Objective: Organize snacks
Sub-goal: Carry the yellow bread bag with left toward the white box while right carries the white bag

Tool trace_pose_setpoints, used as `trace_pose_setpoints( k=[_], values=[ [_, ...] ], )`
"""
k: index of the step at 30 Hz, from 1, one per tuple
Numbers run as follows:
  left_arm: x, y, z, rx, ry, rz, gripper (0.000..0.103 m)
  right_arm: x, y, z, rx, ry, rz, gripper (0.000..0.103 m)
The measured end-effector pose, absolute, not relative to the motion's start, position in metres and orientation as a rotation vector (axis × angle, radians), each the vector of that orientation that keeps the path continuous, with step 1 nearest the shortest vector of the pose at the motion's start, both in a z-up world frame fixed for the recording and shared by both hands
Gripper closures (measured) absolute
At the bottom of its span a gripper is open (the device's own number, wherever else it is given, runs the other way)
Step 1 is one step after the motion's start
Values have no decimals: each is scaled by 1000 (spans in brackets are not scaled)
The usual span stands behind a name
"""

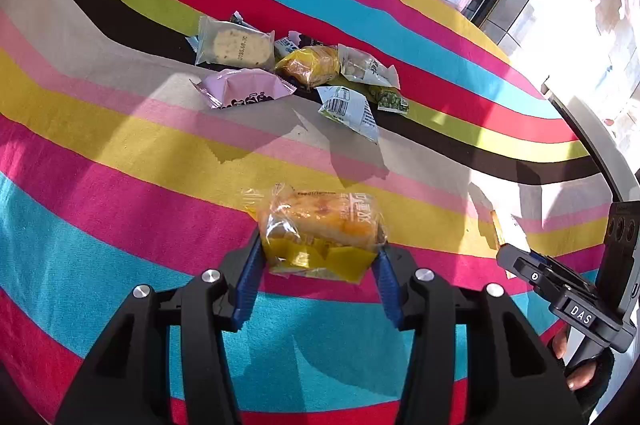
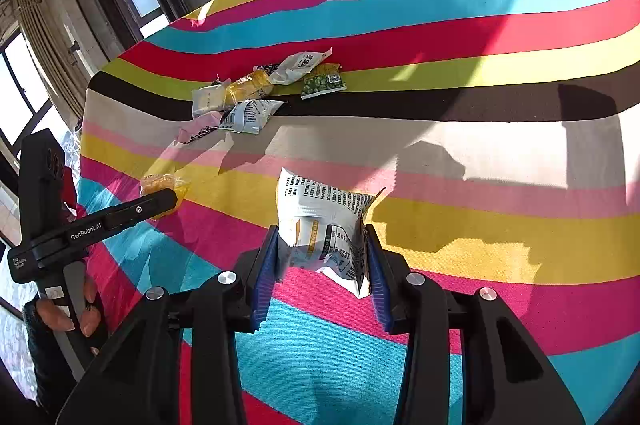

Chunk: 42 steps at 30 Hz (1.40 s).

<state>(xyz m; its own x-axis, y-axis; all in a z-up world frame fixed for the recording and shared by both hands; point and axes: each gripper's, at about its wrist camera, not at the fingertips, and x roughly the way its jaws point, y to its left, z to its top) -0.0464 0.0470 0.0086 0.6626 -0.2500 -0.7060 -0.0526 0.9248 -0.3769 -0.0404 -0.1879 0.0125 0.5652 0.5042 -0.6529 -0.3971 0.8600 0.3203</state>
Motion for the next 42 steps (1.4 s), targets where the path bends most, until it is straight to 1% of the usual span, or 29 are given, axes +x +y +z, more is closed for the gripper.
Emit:
trace_pose_setpoints(
  k=[7,17,32,42],
  values=[
    [-80,46,17,-323,777,-74,53,-78,-171,15,214,784,610,63],
    [-131,42,33,-206,703,-66,53,-109,-139,11,133,802,665,63],
    [-194,93,27,-235,687,-7,53,-145,-71,7,-24,818,778,63],
    [-252,139,24,-303,637,56,53,-182,-23,15,-132,769,914,63]
  ],
)
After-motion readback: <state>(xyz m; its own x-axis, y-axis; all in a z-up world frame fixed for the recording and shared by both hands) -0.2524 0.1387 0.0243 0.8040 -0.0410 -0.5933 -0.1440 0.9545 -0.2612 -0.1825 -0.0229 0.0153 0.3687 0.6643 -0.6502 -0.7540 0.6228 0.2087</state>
